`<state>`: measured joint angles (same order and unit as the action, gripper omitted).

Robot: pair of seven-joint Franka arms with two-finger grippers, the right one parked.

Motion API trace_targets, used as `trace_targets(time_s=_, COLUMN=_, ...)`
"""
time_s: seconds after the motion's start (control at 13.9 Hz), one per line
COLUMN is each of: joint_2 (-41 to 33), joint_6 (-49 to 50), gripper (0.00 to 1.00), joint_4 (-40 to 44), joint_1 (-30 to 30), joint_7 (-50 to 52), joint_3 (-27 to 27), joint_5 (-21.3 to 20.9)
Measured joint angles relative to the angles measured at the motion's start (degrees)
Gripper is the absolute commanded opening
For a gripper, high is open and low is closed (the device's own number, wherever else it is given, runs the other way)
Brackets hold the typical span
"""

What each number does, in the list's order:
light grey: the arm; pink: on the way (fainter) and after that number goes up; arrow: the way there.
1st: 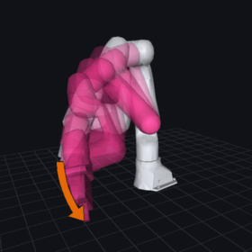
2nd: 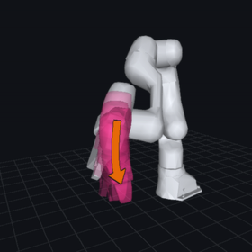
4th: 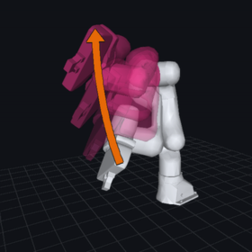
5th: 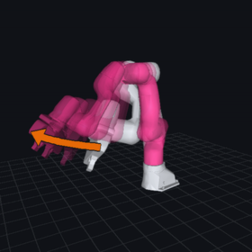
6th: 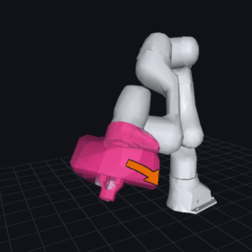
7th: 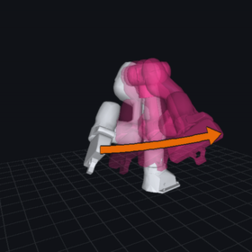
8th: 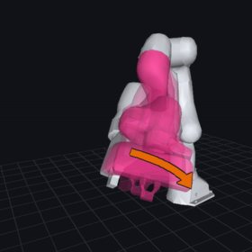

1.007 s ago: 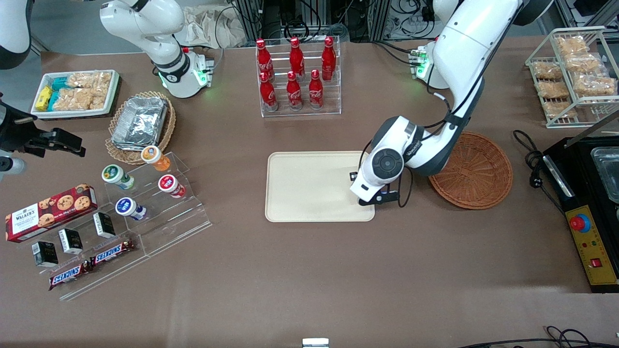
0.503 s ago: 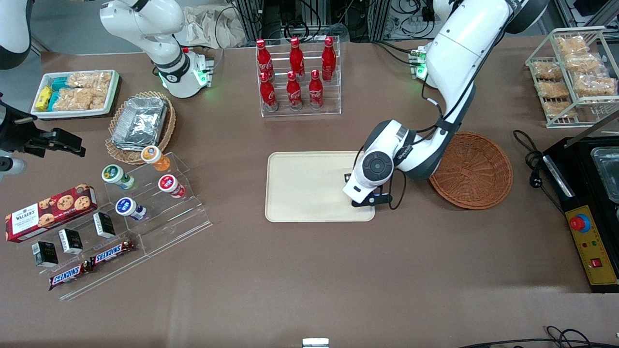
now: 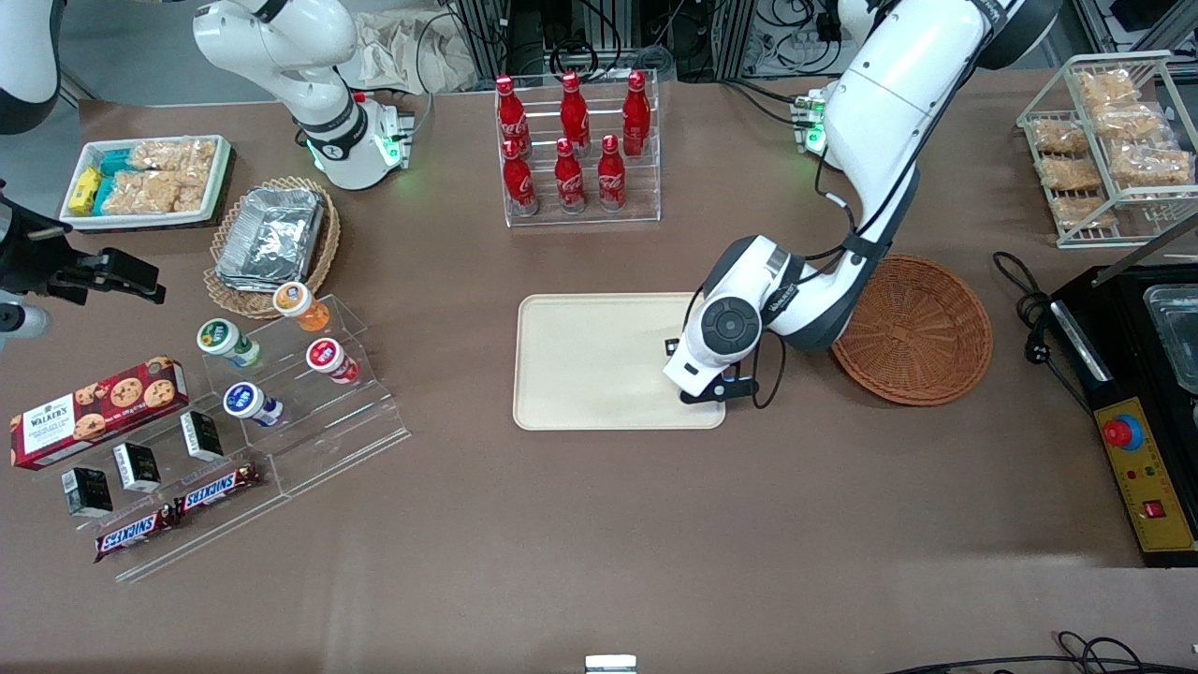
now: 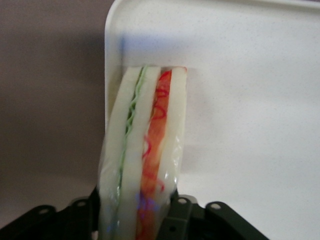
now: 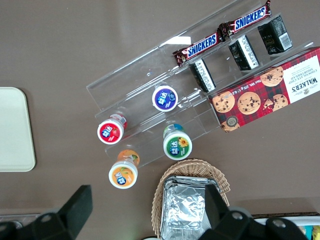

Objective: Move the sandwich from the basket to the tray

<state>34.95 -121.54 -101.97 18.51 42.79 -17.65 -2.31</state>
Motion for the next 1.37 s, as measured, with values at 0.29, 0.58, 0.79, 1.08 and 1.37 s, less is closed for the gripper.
trace_targets(time_s=0.29, joint_2=-0.39, joint_6=0.74, gripper=0.99, joint_4=1.18, joint_1=-0.24, joint_7=0.02, joint_3=0.13, joint_5=-0.05)
trace_targets(time_s=0.58, joint_2=-4.52, joint_6=8.75, gripper=0.99, joint_4=4.68, joint_1=-1.26, joint_7=0.02, joint_3=0.36, joint_5=-0.15)
trace_targets(time_s=0.79, joint_2=-8.89, joint_6=15.46, gripper=0.99, joint_4=7.08, joint_1=-3.49, joint_7=-0.06, joint_3=0.54, joint_5=-0.39)
trace_targets(time_s=1.08, joint_2=-14.91, joint_6=20.59, gripper=1.00, joint_4=6.66, joint_1=-7.55, joint_7=-6.81, joint_3=2.34, joint_5=-0.75)
trace_targets(time_s=1.37, joint_2=-19.91, joint_6=22.98, gripper=1.00, joint_4=5.16, joint_1=-8.17, joint_7=-19.86, joint_3=9.69, joint_5=-0.79)
